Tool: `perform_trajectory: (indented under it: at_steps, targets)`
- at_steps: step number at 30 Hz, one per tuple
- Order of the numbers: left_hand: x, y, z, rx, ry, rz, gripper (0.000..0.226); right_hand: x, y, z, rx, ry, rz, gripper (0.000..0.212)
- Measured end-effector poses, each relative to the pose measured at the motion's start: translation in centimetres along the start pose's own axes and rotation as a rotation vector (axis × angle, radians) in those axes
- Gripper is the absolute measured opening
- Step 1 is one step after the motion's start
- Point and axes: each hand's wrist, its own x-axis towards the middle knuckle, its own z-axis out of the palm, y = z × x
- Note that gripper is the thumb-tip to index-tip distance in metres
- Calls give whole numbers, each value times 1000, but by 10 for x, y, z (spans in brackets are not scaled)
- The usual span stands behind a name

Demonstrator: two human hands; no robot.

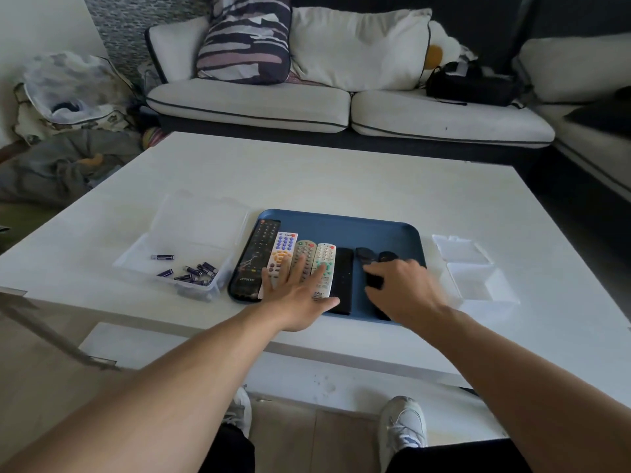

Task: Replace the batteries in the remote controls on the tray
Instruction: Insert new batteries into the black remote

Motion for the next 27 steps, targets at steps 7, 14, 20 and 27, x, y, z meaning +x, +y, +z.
perform_trajectory:
  at_steps: [7, 14, 20, 27]
  targets:
    - [2, 4, 2, 45, -27, -27, 86, -5, -5, 23, -341, 63, -245, 18]
    - [2, 5, 1, 39, -22, -25, 86, -3, -1, 42, -348, 45, -310, 26]
    - [1, 6, -1, 9, -21, -21, 86, -5, 2, 47, -303, 24, -314, 27]
    - [2, 8, -4, -3, -7, -22, 86, 2, 1, 33, -234, -34, -236, 29]
